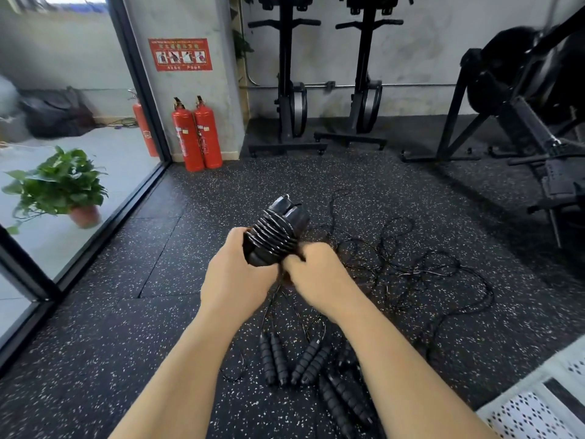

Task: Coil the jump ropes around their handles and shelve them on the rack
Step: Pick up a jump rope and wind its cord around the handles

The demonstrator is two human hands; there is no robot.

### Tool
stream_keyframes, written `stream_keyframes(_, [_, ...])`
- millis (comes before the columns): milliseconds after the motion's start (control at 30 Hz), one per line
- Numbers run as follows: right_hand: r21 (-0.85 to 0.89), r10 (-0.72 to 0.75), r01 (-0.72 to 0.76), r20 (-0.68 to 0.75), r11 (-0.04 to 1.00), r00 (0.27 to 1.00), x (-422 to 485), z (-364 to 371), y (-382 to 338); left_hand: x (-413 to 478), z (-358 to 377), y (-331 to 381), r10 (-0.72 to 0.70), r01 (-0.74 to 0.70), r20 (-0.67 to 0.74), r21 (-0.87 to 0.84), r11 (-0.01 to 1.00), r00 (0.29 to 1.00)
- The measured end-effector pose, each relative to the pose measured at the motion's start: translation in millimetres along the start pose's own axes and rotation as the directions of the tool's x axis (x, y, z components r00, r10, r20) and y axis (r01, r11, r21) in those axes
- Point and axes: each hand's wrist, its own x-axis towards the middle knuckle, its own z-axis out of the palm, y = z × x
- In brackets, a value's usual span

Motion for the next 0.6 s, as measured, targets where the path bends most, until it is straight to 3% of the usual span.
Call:
stream_keyframes(100, [0.246,0.028,-0.048,0.083,0.968,0.996,-6,8,-4,0,0,-1,-0.049,0.054,-0.043,0.142,0.988,0.998])
stream_keyframes(300, [0.398,0.13,-0.089,-0.076,0.913,0.989,-4,6,-6,-5,-4,6,0.025,-0.031,0.026,0.266,0.963,0.999])
stream_keyframes(433, [0.348,0.092,-0.051,-0.102,0.936,0.99,-2,7,-4,-6,-14,5,-0.084,0.064,0.148,0.136,0.989,0.985])
stream_keyframes(600, [0.261,0.028,-0.013,-0.053,0.965,0.998,-2,8,-6,-6,-16,3,-0.113,0.11,0.094,0.032,0.993,0.989])
